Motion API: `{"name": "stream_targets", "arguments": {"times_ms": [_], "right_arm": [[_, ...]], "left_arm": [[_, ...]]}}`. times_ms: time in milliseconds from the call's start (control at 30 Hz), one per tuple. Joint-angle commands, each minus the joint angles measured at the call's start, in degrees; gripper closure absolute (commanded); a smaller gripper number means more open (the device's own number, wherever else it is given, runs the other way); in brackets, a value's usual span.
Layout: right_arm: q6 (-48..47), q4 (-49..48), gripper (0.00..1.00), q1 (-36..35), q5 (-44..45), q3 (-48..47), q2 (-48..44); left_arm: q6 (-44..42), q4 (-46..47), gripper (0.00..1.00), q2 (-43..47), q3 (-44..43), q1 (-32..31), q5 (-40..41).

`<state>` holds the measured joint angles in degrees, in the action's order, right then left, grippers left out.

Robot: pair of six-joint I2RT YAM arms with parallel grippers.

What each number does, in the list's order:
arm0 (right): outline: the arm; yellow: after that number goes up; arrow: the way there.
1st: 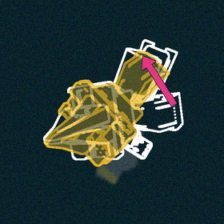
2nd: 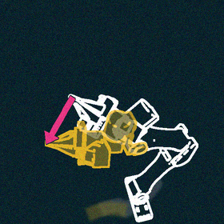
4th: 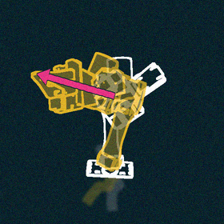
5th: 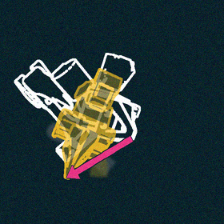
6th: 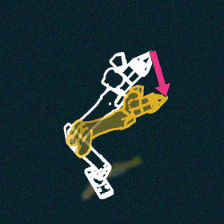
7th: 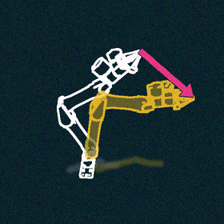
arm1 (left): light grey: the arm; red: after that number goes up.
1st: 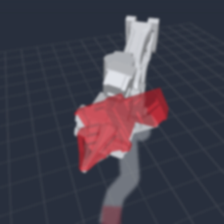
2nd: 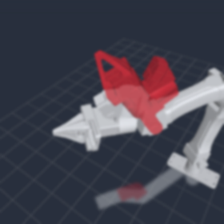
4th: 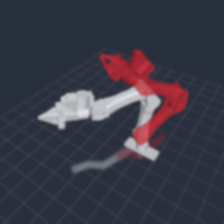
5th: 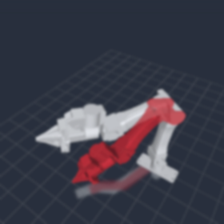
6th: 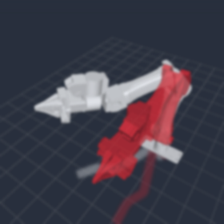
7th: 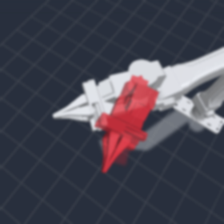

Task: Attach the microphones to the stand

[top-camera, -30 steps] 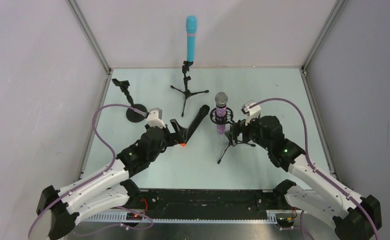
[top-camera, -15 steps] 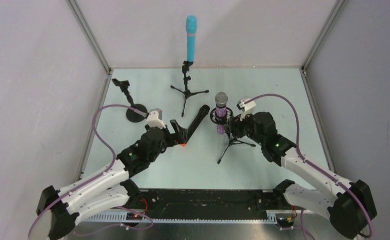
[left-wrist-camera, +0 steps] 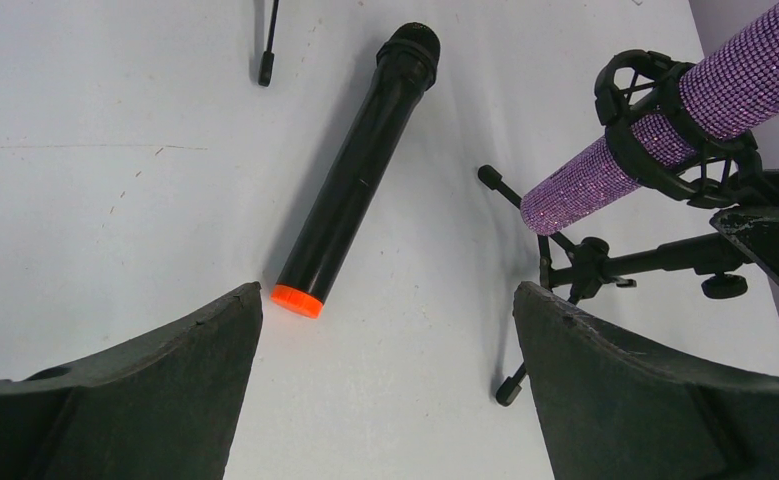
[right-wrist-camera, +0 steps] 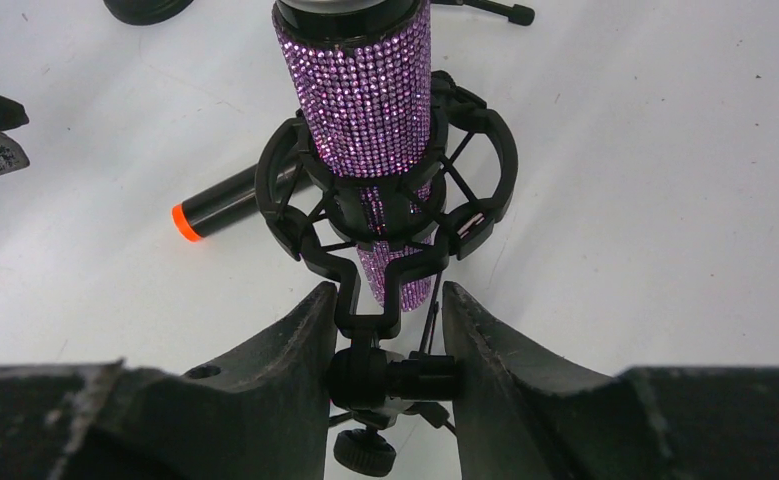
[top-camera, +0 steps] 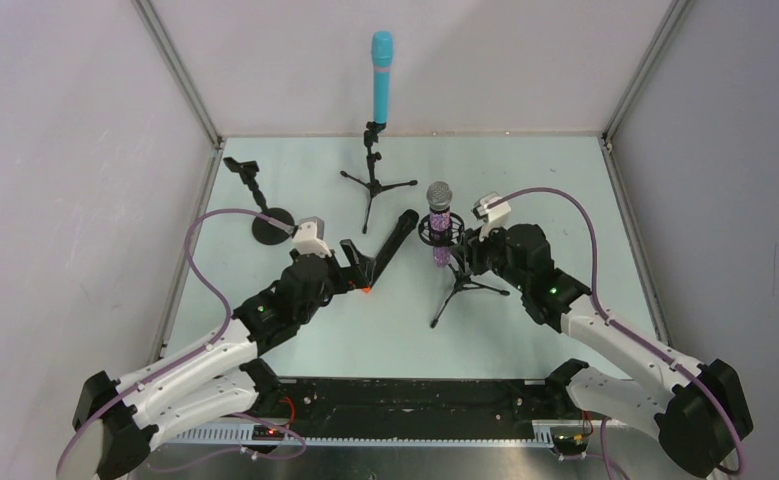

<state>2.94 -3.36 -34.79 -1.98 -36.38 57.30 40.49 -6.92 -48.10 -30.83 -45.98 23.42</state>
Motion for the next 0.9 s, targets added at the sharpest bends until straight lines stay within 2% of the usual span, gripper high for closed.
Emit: {"name": "stream_targets", "arguments": {"times_ms": [0,567,867], "right_arm": [[-0.46,-5.18,1.0,-0.14,-0.3,-0.18,-2.85],[-0.18,-15.97,1.0,1.78,0.72,-0.18,-10.4],[-2.67,-14.82,1.0,5.2,1.98,-5.15,-10.65]], "left_arm": [[-0.74,1.53,0.02,0.46,-1.33,0.19,-0.13],[-1.42,1.84,0.02,0.44,-1.42,0.27,0.25],[-1.57,2.76,0.02,-0.45,-1.51,0.19,0.34]]}}
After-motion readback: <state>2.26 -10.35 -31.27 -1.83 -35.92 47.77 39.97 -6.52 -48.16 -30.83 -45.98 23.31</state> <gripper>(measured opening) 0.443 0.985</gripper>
